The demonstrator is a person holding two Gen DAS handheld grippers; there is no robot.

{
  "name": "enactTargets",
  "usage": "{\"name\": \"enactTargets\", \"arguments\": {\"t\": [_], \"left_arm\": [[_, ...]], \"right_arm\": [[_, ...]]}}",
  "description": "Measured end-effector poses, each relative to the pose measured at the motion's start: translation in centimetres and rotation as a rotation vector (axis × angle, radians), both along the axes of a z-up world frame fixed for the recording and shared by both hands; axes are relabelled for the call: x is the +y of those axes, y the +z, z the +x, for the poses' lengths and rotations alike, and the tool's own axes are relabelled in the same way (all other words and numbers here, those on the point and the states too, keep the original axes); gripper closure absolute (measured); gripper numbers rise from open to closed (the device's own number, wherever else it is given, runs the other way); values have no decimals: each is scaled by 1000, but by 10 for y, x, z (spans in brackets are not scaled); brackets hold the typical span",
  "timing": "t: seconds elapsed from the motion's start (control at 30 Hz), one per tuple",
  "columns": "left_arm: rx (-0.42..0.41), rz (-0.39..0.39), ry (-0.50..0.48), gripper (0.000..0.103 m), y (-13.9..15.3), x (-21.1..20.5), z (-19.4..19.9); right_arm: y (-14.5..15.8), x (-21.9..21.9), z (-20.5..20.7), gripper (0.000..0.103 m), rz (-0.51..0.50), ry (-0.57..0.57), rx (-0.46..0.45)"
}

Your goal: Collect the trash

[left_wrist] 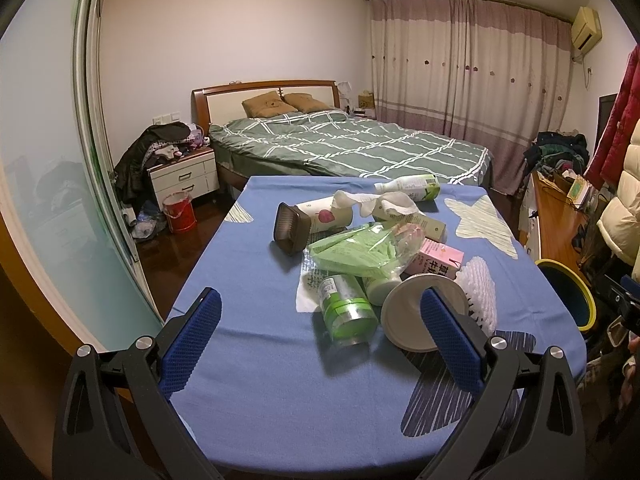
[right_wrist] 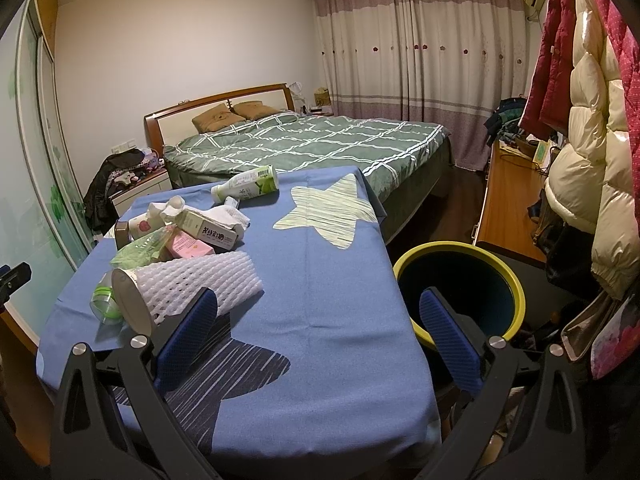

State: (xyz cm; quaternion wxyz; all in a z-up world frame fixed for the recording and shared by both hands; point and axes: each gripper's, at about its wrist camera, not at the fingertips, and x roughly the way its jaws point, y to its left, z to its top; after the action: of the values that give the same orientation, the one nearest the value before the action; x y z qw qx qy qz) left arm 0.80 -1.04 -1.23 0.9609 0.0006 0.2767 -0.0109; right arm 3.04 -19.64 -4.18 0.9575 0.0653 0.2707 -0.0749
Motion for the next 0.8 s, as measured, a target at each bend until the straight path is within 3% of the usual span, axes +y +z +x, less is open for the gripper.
{"name": "enactTargets", "arguments": {"t": [0.53, 0.8], "left_arm": [[2, 1, -1, 5, -1, 0, 1], [-8, -9, 9, 5, -5, 8, 3]], "right_arm": [[-6, 4, 5, 6, 1, 10, 14], [-19, 17, 45, 6, 40, 97, 75]]}}
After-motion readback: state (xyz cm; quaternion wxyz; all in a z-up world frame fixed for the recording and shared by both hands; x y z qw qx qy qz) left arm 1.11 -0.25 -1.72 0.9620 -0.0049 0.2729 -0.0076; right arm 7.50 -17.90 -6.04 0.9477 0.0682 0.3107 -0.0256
